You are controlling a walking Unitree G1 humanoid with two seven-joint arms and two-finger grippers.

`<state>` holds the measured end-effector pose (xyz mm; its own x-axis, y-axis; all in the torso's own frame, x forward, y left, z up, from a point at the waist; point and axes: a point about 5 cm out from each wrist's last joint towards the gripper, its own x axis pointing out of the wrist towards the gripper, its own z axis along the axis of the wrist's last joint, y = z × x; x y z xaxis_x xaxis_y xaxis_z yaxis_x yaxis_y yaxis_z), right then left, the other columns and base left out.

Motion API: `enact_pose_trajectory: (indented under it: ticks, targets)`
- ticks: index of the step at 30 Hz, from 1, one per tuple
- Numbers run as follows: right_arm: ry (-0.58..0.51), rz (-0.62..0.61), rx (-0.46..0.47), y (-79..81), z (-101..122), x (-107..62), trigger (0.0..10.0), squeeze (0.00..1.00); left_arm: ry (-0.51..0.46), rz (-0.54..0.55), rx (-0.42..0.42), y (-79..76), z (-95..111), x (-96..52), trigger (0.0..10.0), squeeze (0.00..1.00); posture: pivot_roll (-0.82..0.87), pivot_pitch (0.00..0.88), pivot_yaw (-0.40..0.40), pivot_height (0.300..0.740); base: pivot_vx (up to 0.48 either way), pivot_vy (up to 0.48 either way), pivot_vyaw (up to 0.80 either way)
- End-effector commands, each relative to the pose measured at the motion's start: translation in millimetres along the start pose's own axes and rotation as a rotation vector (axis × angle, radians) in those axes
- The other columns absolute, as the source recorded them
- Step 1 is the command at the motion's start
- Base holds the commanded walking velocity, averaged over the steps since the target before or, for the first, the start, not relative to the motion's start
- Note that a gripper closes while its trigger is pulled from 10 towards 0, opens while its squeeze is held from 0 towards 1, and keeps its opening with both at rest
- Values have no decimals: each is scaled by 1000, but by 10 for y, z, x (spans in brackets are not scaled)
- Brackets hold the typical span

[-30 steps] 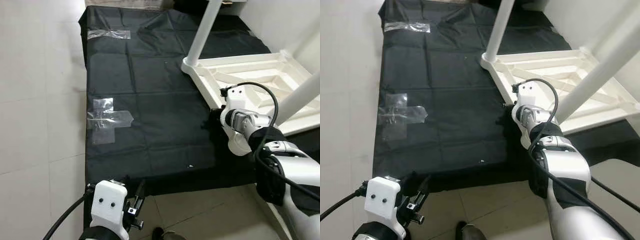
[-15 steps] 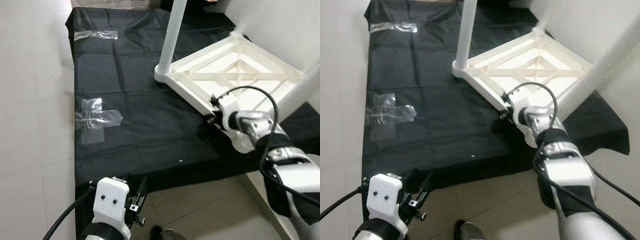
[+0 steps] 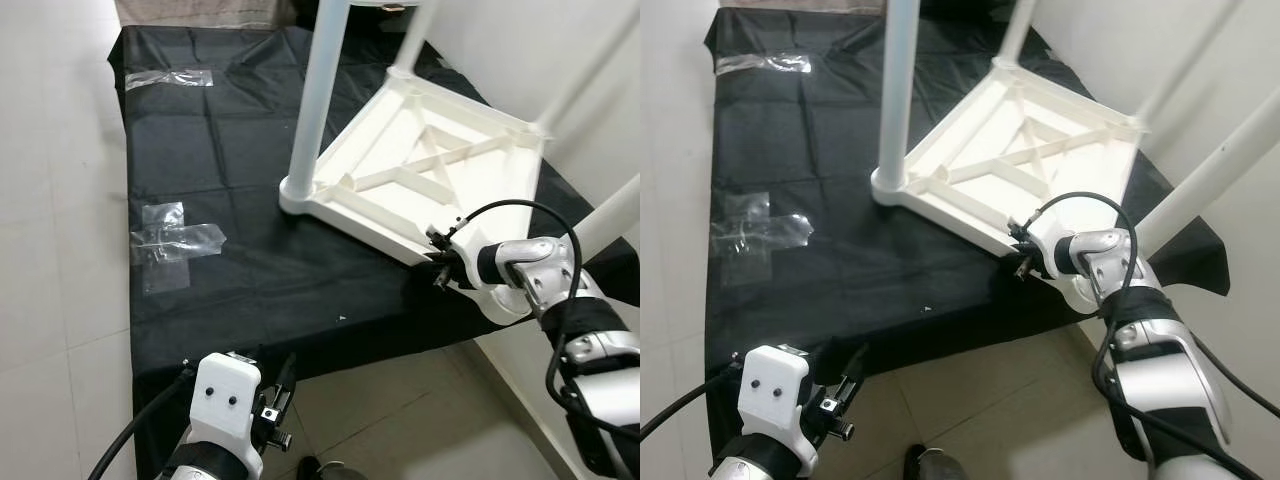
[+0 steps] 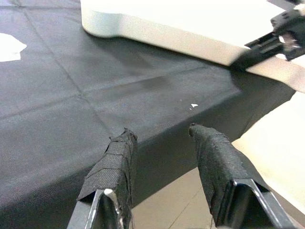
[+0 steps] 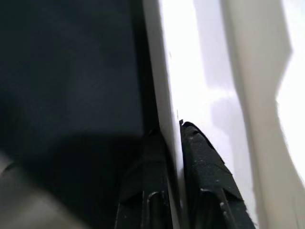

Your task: Building children table

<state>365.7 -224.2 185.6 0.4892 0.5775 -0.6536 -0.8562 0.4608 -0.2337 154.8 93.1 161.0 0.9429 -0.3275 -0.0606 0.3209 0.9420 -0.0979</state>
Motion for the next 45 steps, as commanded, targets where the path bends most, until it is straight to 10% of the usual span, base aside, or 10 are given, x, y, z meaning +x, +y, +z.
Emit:
enact_pose_trajectory:
  ticks: [1, 11, 12, 14, 15, 19, 20, 22, 23, 45]
  targets:
    - [9, 532, 14, 453, -143, 226, 0, 0, 40, -9, -14, -9, -76, -2, 10000, 0, 101, 247, -152, 740, 0, 0, 0]
    - [20, 502, -126, 469, -103, 243, 0, 0, 44, -17, -10, 8, -100, 24, 10000, 0, 104, 228, -144, 740, 0, 0, 0]
    - [20, 457, -144, 444, -80, 266, 5176, 0, 45, -18, -8, 15, -111, 32, 10000, 0, 104, 217, -140, 740, 0, 0, 0]
    - [20, 457, -144, 444, -80, 266, 5176, 0, 45, -18, -8, 15, -111, 32, 10000, 0, 104, 217, -140, 740, 0, 0, 0]
    - [-9, 353, -160, 382, 14, 317, 10000, 286, 48, -16, -3, 31, -136, 51, 10000, 0, 106, 199, -140, 740, 0, 0, 0]
    - [-34, 337, -167, 364, 63, 320, 10000, 286, 48, -15, -3, 37, -149, 62, 10000, 0, 107, 197, -140, 740, 0, 0, 0]
    - [-41, 360, -180, 368, 77, 302, 10000, 1000, 48, -17, -1, 42, -154, 67, 10000, 0, 109, 192, -141, 740, 0, 0, 0]
    - [-48, 365, -196, 362, 99, 284, 10000, 1000, 49, -19, 1, 46, -161, 74, 10000, 0, 108, 185, -140, 740, 0, 0, 0]
    - [-51, 364, -198, 344, 133, 268, 10000, 0, 50, -22, 4, 49, -171, 83, 10000, 0, 105, 178, -140, 740, 0, 0, 0]
    - [-422, 411, -84, 527, 941, 560, 10000, 0, 30, -19, 17, 78, -213, 171, 10000, 0, 106, 149, -152, 740, 0, 0, 0]
